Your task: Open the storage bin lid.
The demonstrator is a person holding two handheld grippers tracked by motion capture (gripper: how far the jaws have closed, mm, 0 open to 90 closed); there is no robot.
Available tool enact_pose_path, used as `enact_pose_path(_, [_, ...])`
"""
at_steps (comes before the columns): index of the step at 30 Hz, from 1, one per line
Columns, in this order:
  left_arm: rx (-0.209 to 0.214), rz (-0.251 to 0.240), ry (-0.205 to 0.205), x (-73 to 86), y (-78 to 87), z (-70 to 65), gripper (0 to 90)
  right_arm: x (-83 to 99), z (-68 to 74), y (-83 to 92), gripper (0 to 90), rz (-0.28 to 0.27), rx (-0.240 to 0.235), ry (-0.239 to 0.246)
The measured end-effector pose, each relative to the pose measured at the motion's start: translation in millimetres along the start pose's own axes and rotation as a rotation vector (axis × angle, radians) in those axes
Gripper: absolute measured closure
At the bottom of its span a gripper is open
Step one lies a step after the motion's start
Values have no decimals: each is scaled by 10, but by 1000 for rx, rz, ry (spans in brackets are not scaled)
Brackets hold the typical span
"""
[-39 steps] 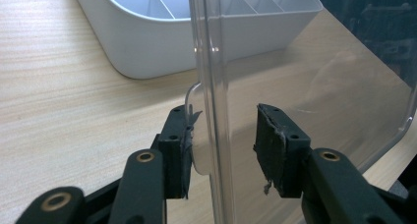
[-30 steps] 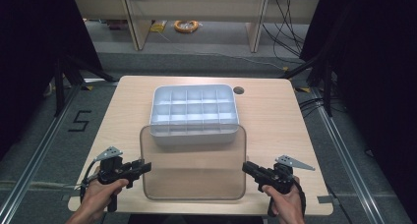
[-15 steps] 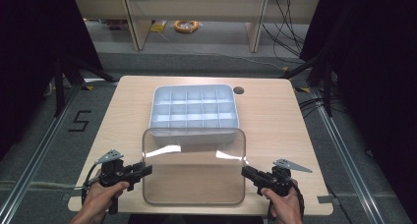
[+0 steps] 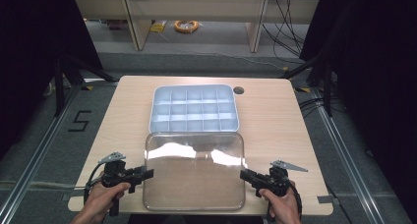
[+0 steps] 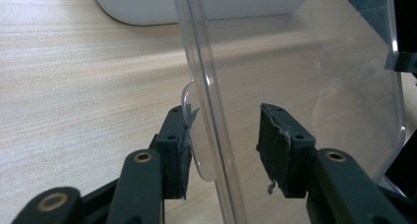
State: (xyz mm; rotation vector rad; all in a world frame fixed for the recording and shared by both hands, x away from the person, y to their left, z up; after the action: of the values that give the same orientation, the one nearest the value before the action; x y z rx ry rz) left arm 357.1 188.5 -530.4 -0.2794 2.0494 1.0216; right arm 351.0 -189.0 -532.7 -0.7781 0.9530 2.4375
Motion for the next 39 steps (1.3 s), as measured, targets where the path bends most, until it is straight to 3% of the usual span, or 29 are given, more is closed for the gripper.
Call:
enact_pose_path(1, [2, 10, -11, 11, 2, 8, 559, 9, -7, -12, 701, 3, 4, -5])
enact_pose_path(2, [0, -8, 11, 9, -24, -3, 556, 11, -22, -16, 701, 7, -4, 13])
enact_pose_path(4, [1, 5, 9, 32, -36, 0, 540, 32, 11, -14, 697, 28, -8, -33])
enact_pose_path(5, [2, 7, 9, 40, -36, 2, 539, 23, -23, -32, 693, 17, 0, 7])
enact_pose_path(6, [-1, 9, 9, 43, -38, 0, 539, 50, 12, -22, 689, 40, -4, -38])
enact_pose_path(7, [2, 11, 6, 45, -38, -1, 539, 45, -37, -45, 686, 33, -1, 9])
enact_pose_path(10, [5, 25, 5, 68, -43, 5, 535, 52, -17, -44, 683, 49, -2, -35])
enact_pose_path(13, [14, 30, 8, 94, -48, 6, 533, 49, -63, -64, 677, 49, 7, 7])
enact_pose_path(14, [14, 32, 12, 102, -49, 5, 533, 58, -57, -67, 676, 58, 7, -13])
enact_pose_path(15, [16, 36, 14, 112, -53, 9, 533, 52, -69, -73, 675, 50, 8, 1])
enact_pose_path(18, [15, 48, 27, 135, -70, 22, 530, 74, -28, -69, 672, 70, 4, -43])
enact_pose_path(24, [11, 69, 22, 161, -87, 47, 525, 95, -61, -100, 660, 86, 19, -37])
enact_pose_path(26, [8, 75, 25, 165, -97, 55, 522, 92, -96, -125, 655, 83, 23, -12])
enact_pose_path(27, [11, 79, 22, 168, -102, 59, 521, 107, -69, -122, 651, 95, 21, -50])
enact_pose_path(29, [4, 89, 20, 177, -113, 68, 515, 97, -114, -153, 648, 87, 28, -14])
enact_pose_path(31, [0, 93, 19, 178, -125, 76, 512, 117, -85, -153, 644, 105, 34, -67])
enact_pose_path(32, [1, 100, 14, 178, -123, 83, 511, 103, -110, -155, 643, 97, 26, -27])
enact_pose_path(33, [1, 102, 12, 175, -126, 86, 509, 104, -122, -164, 641, 94, 31, -18])
enact_pose_path(39, [-34, 109, -19, 176, -130, 115, 504, 129, -110, -181, 626, 119, 43, -25])
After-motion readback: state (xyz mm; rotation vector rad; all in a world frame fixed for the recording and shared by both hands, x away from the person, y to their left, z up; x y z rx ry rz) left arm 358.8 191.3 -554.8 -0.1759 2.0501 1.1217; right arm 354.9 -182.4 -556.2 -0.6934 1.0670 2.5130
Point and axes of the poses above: each handheld gripper's, and its own axes: y roughly backward along the jaws, x roughly out of its underside, z roughly to its left, the point moved 7 cm from there along -y, roughly forward along the jaws, and after that the axes turned 7 degrees about -y, right-handed, at the moved point
